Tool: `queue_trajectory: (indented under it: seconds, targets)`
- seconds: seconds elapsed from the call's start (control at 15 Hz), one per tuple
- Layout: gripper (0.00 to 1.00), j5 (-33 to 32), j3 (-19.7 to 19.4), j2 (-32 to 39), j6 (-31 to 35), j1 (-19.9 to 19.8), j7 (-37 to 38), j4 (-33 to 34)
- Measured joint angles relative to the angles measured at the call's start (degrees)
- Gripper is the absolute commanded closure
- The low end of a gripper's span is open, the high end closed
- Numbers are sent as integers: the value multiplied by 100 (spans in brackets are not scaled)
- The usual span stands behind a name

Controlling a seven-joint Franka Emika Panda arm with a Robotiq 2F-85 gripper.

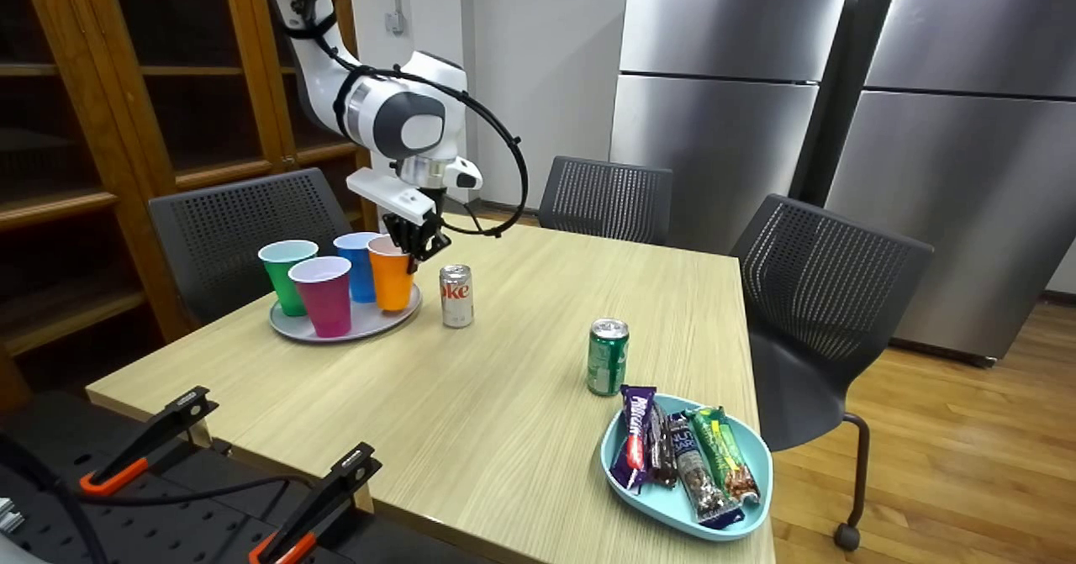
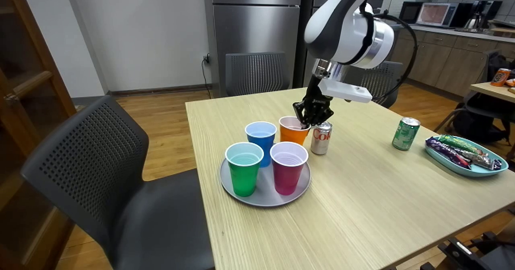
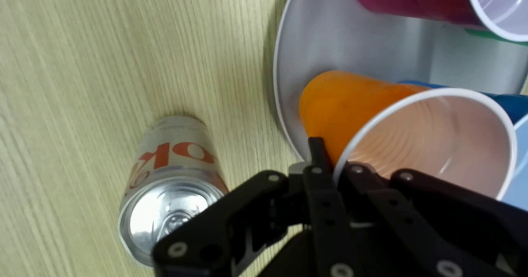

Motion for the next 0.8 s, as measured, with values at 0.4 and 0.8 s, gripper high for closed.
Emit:
queue_trajectory:
  seconds: [0.4,0.8]
  targets:
    - [99,-98,6,73,0,15,0,2]
    - [58,-143,9,126,0,46,0,8]
